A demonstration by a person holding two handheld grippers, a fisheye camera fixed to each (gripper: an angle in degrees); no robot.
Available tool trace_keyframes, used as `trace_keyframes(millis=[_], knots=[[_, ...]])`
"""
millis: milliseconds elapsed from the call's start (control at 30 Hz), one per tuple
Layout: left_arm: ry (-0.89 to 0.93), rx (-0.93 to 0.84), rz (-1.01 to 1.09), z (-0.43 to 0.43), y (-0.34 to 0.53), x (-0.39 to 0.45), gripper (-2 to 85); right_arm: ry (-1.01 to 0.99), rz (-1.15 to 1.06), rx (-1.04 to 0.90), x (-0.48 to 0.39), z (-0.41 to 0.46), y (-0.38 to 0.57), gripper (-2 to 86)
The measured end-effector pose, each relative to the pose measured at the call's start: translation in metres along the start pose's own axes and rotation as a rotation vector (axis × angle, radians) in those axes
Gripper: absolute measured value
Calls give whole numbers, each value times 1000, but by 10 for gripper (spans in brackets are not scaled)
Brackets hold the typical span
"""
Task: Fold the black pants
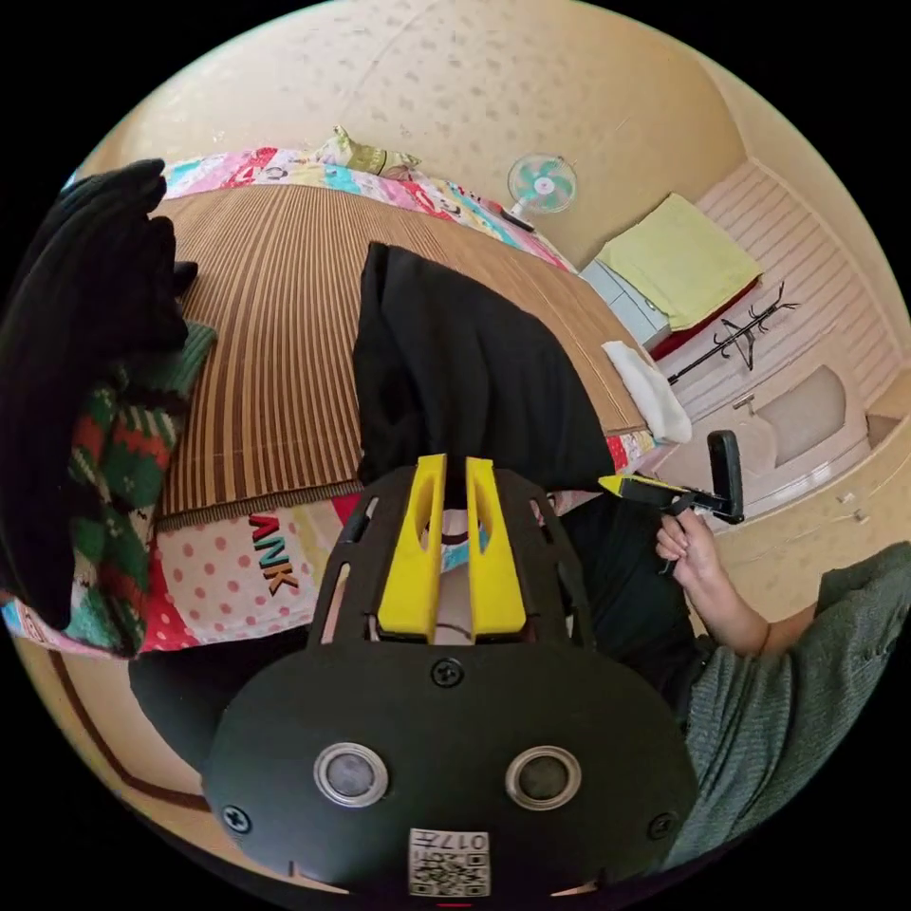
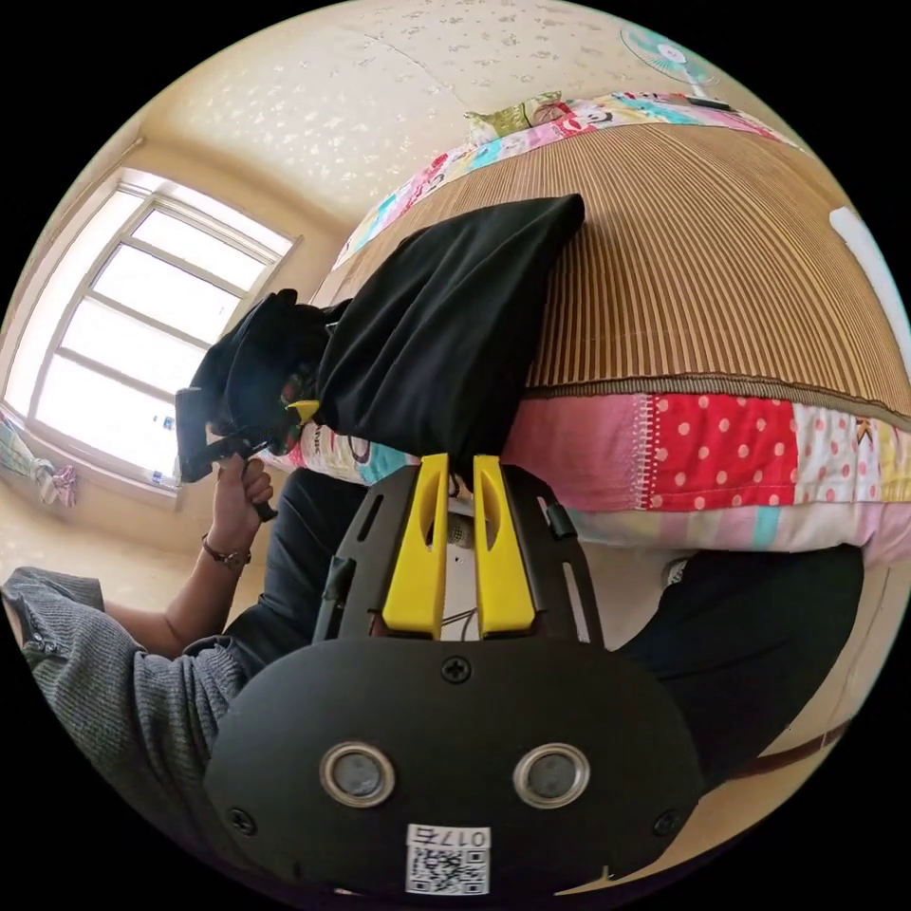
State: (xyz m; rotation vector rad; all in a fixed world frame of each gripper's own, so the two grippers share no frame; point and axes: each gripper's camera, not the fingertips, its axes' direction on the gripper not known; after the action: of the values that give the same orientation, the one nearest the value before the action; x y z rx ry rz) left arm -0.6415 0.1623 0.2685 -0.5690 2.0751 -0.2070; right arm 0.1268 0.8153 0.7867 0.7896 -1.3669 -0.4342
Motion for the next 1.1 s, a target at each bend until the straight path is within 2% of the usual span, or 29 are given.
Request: trace_keyframes(millis=[133,167,233,267,300,333,367,400,467,567,700,833,1000,1100], knots=[[40,-34,3,3,-6,-18,-7,47,-142,-48,-18,-5,-3,26],[111,-25,13,-6,-8,-28,-8,75,-168,-58,-22,-4,-4,23],[331,113,60,-41,-2,-49,-9,109,-180,-68,-26,-4,-6,21],[481,254,61,-71,7,-72,-9,140,-186,-57,-29,-8,-5,20],[503,334,-16,-96,18,-100,-9,162,-188,-49,-30,-10,-5,19],[460,347,-50,-107,22,-111,-9,197,-186,-31,-29,-13,-3,19],[340,327,-76,-120,26,-122,-9,199,-170,-27,-24,-13,-2,19],[268,270,-85,-123,25,-127,-8,184,-161,-29,-20,-12,-1,19],[317,204,-49,-117,18,-120,-6,94,-113,-50,-3,-3,-2,20],[370,127,51,-93,5,-81,7,168,-102,-112,-3,16,-7,20],[205,37,78,-55,-18,-40,101,319,-97,-170,-10,43,-17,19],[138,86,-4,-55,-36,-44,102,366,-107,-178,-16,56,-18,19],[285,96,-122,-44,-84,-90,134,258,-55,-147,-1,48,-16,20],[286,45,-208,-31,-111,-112,122,219,-25,-144,5,45,-18,21]])
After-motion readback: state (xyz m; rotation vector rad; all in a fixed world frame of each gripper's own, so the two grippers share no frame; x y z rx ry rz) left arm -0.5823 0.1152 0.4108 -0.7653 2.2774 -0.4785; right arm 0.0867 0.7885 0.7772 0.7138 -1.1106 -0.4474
